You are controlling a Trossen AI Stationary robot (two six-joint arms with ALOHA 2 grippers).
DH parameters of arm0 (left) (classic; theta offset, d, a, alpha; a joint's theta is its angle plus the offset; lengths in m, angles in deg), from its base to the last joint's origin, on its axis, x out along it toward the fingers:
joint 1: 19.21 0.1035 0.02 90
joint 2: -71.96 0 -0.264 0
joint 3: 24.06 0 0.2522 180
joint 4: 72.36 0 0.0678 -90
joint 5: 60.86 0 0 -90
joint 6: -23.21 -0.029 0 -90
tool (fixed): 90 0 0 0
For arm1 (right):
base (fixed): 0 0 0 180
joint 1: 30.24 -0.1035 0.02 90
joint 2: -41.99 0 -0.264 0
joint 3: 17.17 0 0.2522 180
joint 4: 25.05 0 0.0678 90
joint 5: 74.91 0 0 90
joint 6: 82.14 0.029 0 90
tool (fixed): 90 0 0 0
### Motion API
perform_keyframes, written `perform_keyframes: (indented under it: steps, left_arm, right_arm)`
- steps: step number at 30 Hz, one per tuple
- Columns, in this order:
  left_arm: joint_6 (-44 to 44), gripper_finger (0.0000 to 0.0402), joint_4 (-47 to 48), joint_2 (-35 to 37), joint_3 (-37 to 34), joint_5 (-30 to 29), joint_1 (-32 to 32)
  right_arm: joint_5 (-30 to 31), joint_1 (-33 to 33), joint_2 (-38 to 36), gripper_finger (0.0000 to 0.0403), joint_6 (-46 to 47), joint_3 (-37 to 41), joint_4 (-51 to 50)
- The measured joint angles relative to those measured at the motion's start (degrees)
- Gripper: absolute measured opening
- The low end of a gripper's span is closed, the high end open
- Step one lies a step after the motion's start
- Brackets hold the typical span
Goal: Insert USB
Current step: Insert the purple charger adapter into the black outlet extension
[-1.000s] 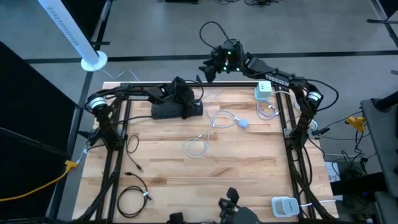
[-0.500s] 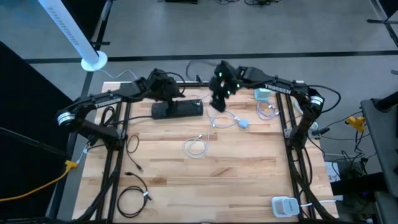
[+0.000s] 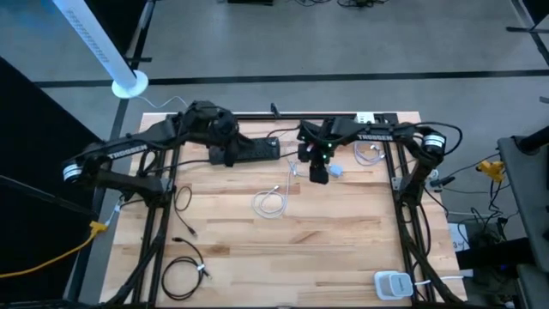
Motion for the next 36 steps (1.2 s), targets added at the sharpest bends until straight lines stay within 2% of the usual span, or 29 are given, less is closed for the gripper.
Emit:
perform_keyframes:
  steps: [5,11,14,18,21,24,29,33,36]
  left_arm:
    - [8.16,0.0066,-1.76,1.35,0.04,-6.33,-9.42]
    - [15.48,0.0064,-3.14,1.14,0.04,-20.38,-22.89]
    - [15.93,0.0064,-4.64,1.18,0.04,-24.38,-27.38]
    - [11.34,0.0064,-9.04,2.09,0.04,-24.32,-29.33]
    - [7.91,0.0064,-10.99,2.92,0.04,-23.24,-29.32]
    - [6.96,0.0064,-10.48,3.68,0.04,-22.16,-29.30]
    - [7.47,0.0064,-7.85,5.03,0.04,-15.72,-30.71]
    - [6.78,0.0064,-5.21,6.00,0.04,-15.42,-32.92]
    - [5.56,0.0064,-3.04,6.72,0.04,-15.43,-34.01]
  right_arm:
    - [11.98,0.06,-1.37,0.0195,1.64,3.43,-3.56]
    - [12.16,-0.08,-8.77,0.0195,8.26,8.94,-4.34]
    - [13.15,0.09,-13.13,0.0195,12.99,13.02,-3.21]
    - [17.34,0.10,-17.18,0.0195,19.10,18.71,2.52]
    - [17.79,0.14,-17.13,0.0196,20.38,21.42,7.19]
    - [16.91,0.17,-14.98,0.0206,20.63,22.33,9.35]
    - [16.93,0.47,-10.50,0.0249,20.32,21.31,9.68]
    - [17.16,0.79,-5.98,0.0282,20.63,20.50,9.93]
    - [16.76,1.03,-3.05,0.0279,23.53,20.15,9.77]
